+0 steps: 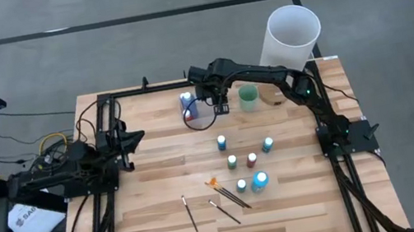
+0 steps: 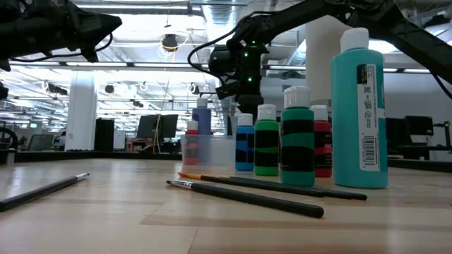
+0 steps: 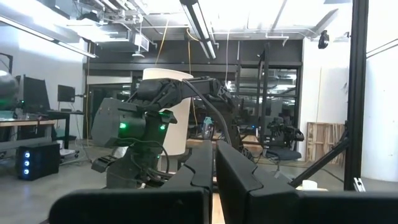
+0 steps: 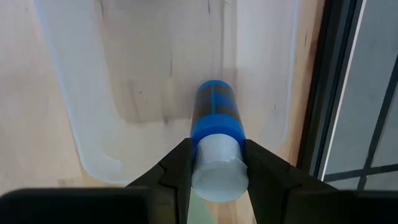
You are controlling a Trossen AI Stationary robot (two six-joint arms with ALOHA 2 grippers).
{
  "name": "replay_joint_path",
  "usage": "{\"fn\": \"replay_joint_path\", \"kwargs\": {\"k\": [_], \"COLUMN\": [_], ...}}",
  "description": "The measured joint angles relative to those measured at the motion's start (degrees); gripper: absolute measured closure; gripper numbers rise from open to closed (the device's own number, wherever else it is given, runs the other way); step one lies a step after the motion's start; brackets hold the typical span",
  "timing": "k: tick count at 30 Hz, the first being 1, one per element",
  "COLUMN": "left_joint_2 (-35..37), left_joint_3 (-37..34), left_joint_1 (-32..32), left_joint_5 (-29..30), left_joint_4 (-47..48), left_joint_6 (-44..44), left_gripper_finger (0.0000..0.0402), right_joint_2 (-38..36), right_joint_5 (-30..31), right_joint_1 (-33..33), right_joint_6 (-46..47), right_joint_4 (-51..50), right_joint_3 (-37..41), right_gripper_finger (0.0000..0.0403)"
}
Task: Pick & Place Paint Supplies
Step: Put the small bottom blue paint bottle into the transparent bin
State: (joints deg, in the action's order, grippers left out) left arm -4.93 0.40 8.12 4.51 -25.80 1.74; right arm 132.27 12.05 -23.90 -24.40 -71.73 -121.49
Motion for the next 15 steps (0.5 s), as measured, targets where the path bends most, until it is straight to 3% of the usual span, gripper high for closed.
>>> {"fn": "replay_joint_path", "kwargs": {"k": [15], "left_joint_2": [-0.02], "left_joint_3": [0.0], "left_joint_1": [0.0], "left_joint_5": [-0.04], "left_joint_4": [0.05], "left_joint_6": [0.01], "left_gripper_finger": [0.04], "right_joint_2": [0.07], "right_joint_5": [-0.19], "right_joint_1": [-0.24], "right_joint_6": [0.44], "right_joint_4": [0.25], "right_joint_3": [0.07], "right_gripper_finger": [0.0274]}}
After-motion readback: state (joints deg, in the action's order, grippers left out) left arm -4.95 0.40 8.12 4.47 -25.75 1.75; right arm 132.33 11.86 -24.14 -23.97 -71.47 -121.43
